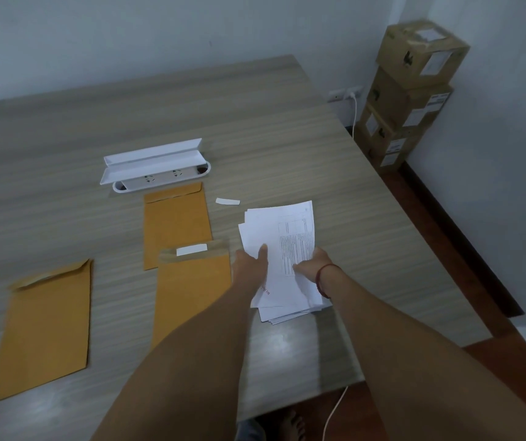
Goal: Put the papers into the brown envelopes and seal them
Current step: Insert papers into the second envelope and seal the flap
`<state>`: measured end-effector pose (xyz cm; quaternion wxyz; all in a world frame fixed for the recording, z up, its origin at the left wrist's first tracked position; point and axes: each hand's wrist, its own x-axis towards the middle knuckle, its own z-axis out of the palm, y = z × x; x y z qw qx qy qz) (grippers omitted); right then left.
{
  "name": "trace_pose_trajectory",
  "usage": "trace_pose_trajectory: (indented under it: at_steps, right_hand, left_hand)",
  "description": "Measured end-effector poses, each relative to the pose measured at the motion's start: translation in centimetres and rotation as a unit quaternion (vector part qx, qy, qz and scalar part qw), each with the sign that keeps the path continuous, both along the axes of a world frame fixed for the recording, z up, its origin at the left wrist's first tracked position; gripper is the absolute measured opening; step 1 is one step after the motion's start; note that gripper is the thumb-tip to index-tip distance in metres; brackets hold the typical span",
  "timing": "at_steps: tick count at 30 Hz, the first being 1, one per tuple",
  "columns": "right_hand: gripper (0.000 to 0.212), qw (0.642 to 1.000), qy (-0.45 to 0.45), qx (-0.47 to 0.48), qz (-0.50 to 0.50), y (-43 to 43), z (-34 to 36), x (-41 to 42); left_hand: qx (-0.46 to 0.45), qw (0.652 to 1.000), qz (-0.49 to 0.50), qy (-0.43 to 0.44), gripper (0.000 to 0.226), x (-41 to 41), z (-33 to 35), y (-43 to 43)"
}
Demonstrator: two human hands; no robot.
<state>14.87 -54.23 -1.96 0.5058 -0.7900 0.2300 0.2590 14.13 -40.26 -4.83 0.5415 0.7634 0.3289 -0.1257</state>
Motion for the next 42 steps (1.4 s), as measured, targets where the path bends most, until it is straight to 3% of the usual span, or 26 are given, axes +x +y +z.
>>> trace_pose_trajectory:
  at_steps: [5,11,18,23,26,35,38,42]
  right_hand:
    - [0.034,1.0,-0.005,0.018,-0.013,-0.1,0.5,-0.3]
    - [0.036,0.995,-0.035,0.042,-0.086,1.0,1.1,-0.1]
    - [0.042,0.997,-0.052,0.053,0.013,6.0,2.1,0.7]
    - [0.04,0.995,-0.061,0.051,0.065,10.5,2.0,1.0]
    - [0.033,0.994,-0.078,0.058,0.047,13.0,1.9,1.3]
    - [0.03,0.984,0.024,0.039,0.173,15.2,1.4,3.1]
    - [0.029,0.989,0.001,0.033,0.144,15.0,0.7,3.7]
    - [0.035,0.997,-0.076,0.01,-0.025,14.8,0.0,5.6]
  left_hand:
    - [-0.011,1.0,-0.007,0.005,0.039,-0.2,0.8,0.1]
    - [-0.053,0.998,0.011,-0.02,0.042,-0.5,2.3,1.6]
    - [-0.005,0.997,0.057,-0.058,0.045,-1.1,4.6,5.3]
    - [0.025,0.994,0.098,-0.038,0.051,-2.0,5.0,10.0]
    - [0.007,0.995,0.096,-0.027,0.038,-2.2,4.9,12.8]
    - [-0.003,0.99,0.133,-0.039,0.036,-1.0,4.3,16.2]
    - [0.01,0.994,0.102,-0.035,0.037,-0.7,3.8,16.1]
    - [0.161,0.987,-0.013,-0.024,0.037,-0.6,3.2,16.8]
